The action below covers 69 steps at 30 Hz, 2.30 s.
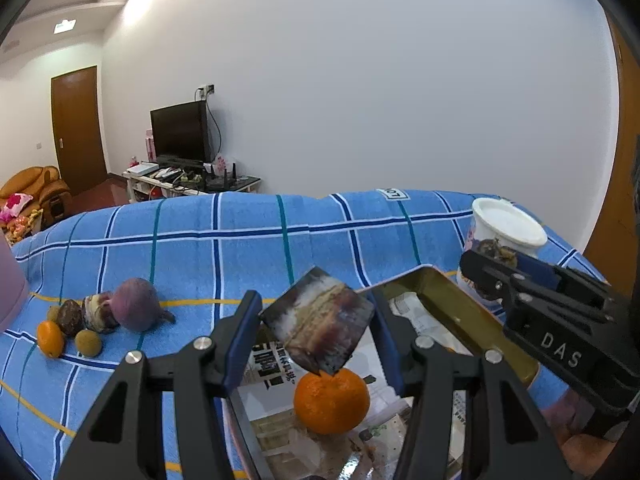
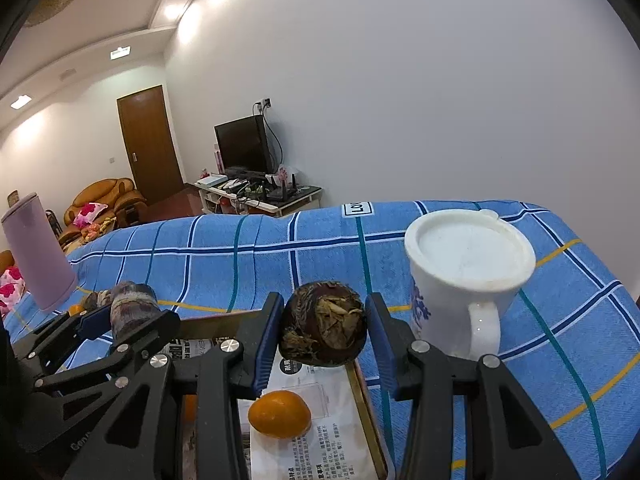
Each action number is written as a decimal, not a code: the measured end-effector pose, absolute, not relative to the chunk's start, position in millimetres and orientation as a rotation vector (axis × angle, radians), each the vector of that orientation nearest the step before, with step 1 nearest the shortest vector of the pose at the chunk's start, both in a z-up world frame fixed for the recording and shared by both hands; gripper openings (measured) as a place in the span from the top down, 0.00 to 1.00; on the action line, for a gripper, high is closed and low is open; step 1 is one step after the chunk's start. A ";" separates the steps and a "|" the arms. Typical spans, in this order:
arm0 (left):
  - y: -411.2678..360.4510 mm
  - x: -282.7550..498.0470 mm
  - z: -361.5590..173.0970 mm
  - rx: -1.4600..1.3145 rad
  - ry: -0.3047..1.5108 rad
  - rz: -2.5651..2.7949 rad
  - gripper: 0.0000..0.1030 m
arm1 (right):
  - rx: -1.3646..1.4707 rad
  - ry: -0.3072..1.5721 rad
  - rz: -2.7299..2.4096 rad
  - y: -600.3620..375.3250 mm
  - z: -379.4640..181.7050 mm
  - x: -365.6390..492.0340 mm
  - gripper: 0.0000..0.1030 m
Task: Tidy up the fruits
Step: 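Lower the mangosteen and taro chunk into the tin tray and open both tools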
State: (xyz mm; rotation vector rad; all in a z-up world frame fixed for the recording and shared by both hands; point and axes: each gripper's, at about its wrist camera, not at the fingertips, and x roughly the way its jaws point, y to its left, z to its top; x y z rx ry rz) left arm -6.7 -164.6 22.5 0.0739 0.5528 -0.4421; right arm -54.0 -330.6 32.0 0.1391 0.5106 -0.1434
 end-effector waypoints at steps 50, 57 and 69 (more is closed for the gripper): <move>-190.4 2.3 5.0 0.316 0.657 -0.366 0.32 | 0.240 0.674 0.006 -314.3 -1.8 -27.5 0.49; -187.0 -3.3 10.9 0.290 0.613 -0.377 0.08 | 0.259 0.594 -0.001 -316.3 9.9 -37.8 0.33; -142.6 -20.8 35.4 0.116 0.422 -0.305 0.01 | 0.283 0.371 -0.113 -331.6 22.0 -68.1 0.32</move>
